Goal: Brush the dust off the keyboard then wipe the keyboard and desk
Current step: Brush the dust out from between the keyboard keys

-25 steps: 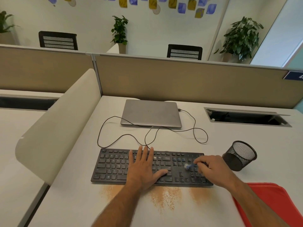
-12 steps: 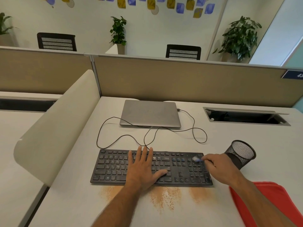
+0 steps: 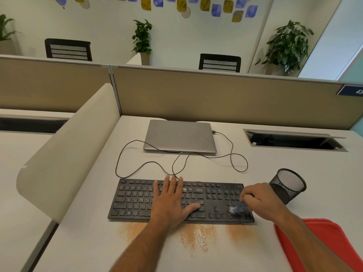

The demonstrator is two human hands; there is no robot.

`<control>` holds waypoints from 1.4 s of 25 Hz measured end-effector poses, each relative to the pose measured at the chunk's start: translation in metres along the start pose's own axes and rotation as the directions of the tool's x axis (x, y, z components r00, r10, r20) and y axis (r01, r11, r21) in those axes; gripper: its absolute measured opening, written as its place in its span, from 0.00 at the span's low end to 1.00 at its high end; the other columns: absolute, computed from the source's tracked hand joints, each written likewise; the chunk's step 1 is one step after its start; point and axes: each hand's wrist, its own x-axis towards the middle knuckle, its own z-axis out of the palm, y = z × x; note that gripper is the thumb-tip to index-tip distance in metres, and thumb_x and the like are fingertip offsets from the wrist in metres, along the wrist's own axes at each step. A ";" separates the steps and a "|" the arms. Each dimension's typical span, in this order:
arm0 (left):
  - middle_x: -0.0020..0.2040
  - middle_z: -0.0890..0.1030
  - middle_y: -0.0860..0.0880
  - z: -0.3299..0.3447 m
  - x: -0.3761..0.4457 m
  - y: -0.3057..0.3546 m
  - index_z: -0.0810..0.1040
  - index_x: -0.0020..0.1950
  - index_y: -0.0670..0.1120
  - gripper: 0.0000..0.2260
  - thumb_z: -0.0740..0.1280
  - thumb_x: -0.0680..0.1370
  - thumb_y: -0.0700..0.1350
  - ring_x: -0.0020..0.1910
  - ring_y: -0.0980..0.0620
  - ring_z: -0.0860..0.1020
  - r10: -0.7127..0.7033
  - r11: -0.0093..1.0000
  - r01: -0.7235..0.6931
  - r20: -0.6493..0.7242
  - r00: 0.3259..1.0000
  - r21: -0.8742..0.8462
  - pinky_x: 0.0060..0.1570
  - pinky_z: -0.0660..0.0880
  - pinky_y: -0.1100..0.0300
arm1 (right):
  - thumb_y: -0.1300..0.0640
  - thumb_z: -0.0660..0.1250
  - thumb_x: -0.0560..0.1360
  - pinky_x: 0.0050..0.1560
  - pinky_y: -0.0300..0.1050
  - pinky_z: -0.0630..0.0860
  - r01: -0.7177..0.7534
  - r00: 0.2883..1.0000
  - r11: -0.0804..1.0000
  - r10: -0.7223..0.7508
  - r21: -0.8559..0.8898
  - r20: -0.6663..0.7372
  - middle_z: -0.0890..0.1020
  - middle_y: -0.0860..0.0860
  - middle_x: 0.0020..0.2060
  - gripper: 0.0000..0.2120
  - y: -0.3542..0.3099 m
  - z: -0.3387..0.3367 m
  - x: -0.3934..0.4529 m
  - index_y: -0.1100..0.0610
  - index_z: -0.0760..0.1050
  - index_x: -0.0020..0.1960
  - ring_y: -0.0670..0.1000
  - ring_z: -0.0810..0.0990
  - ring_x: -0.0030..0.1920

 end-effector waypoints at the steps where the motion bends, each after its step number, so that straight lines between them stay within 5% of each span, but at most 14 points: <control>1: 0.82 0.40 0.46 0.000 0.000 0.000 0.36 0.81 0.50 0.49 0.35 0.69 0.81 0.79 0.45 0.33 0.002 1.000 -0.002 -0.002 1.000 -0.002 0.75 0.34 0.35 | 0.58 0.60 0.70 0.30 0.45 0.74 0.007 0.999 0.999 -0.005 0.054 -0.037 0.78 0.39 0.24 0.12 -0.002 0.001 0.001 0.52 0.82 0.37 0.43 0.76 0.26; 5: 0.82 0.40 0.46 0.001 0.001 -0.001 0.36 0.81 0.50 0.49 0.35 0.69 0.81 0.79 0.45 0.34 0.000 1.000 0.000 -0.005 1.000 -0.006 0.75 0.35 0.35 | 0.58 0.62 0.78 0.36 0.37 0.74 0.053 0.998 0.999 -0.053 0.005 -0.028 0.83 0.42 0.37 0.11 -0.014 0.014 0.003 0.50 0.80 0.54 0.44 0.79 0.35; 9: 0.82 0.41 0.46 0.002 0.001 -0.001 0.36 0.81 0.50 0.50 0.35 0.69 0.81 0.79 0.45 0.34 0.002 1.000 -0.002 -0.006 1.000 -0.004 0.75 0.36 0.35 | 0.60 0.61 0.77 0.36 0.32 0.70 0.052 0.996 0.998 -0.055 0.034 0.065 0.77 0.35 0.31 0.12 -0.023 0.023 0.004 0.46 0.81 0.48 0.40 0.76 0.35; 13: 0.82 0.41 0.46 0.003 0.001 -0.001 0.36 0.81 0.50 0.49 0.35 0.69 0.81 0.79 0.45 0.34 0.001 1.000 -0.001 -0.005 1.000 -0.007 0.75 0.36 0.35 | 0.57 0.60 0.79 0.37 0.31 0.70 0.076 0.994 0.997 -0.076 0.000 0.077 0.82 0.42 0.42 0.12 -0.033 0.028 0.004 0.48 0.79 0.57 0.41 0.77 0.39; 22: 0.82 0.41 0.46 0.003 0.001 -0.002 0.36 0.81 0.50 0.50 0.35 0.69 0.81 0.79 0.45 0.34 0.005 1.000 -0.005 -0.011 1.000 -0.007 0.74 0.37 0.35 | 0.61 0.62 0.75 0.33 0.35 0.72 0.026 0.999 0.999 -0.025 0.036 -0.026 0.81 0.42 0.34 0.11 -0.034 0.025 0.008 0.49 0.81 0.45 0.41 0.76 0.34; 25: 0.82 0.41 0.46 0.002 0.002 -0.002 0.36 0.81 0.50 0.50 0.34 0.69 0.81 0.79 0.45 0.34 0.008 1.000 -0.008 0.000 1.000 -0.005 0.74 0.37 0.34 | 0.58 0.60 0.77 0.36 0.35 0.69 0.007 0.999 0.999 -0.009 -0.045 -0.044 0.83 0.45 0.39 0.11 -0.027 0.022 0.009 0.50 0.80 0.52 0.42 0.76 0.35; 29: 0.82 0.41 0.46 0.001 0.001 -0.001 0.36 0.81 0.50 0.50 0.34 0.69 0.81 0.79 0.45 0.34 0.009 1.000 -0.009 -0.004 1.000 -0.008 0.74 0.37 0.34 | 0.54 0.58 0.68 0.31 0.41 0.71 0.032 0.999 0.999 -0.032 -0.029 0.033 0.80 0.44 0.29 0.12 -0.021 0.014 0.005 0.53 0.81 0.35 0.46 0.76 0.31; 32: 0.82 0.41 0.46 0.001 0.000 -0.001 0.36 0.81 0.50 0.50 0.33 0.68 0.81 0.79 0.45 0.34 0.009 1.000 -0.009 -0.004 1.000 -0.007 0.74 0.37 0.34 | 0.61 0.62 0.73 0.27 0.32 0.68 -0.013 1.000 0.997 0.015 0.071 -0.027 0.79 0.41 0.28 0.11 -0.016 0.010 0.001 0.51 0.82 0.41 0.43 0.76 0.28; 35: 0.82 0.40 0.46 0.000 -0.001 -0.001 0.36 0.81 0.50 0.50 0.33 0.68 0.81 0.79 0.45 0.34 0.008 1.000 -0.008 -0.003 1.000 -0.007 0.75 0.37 0.35 | 0.60 0.62 0.73 0.29 0.38 0.69 -0.021 0.998 0.999 0.024 -0.048 0.063 0.79 0.44 0.27 0.12 -0.009 0.012 -0.007 0.49 0.83 0.44 0.44 0.74 0.26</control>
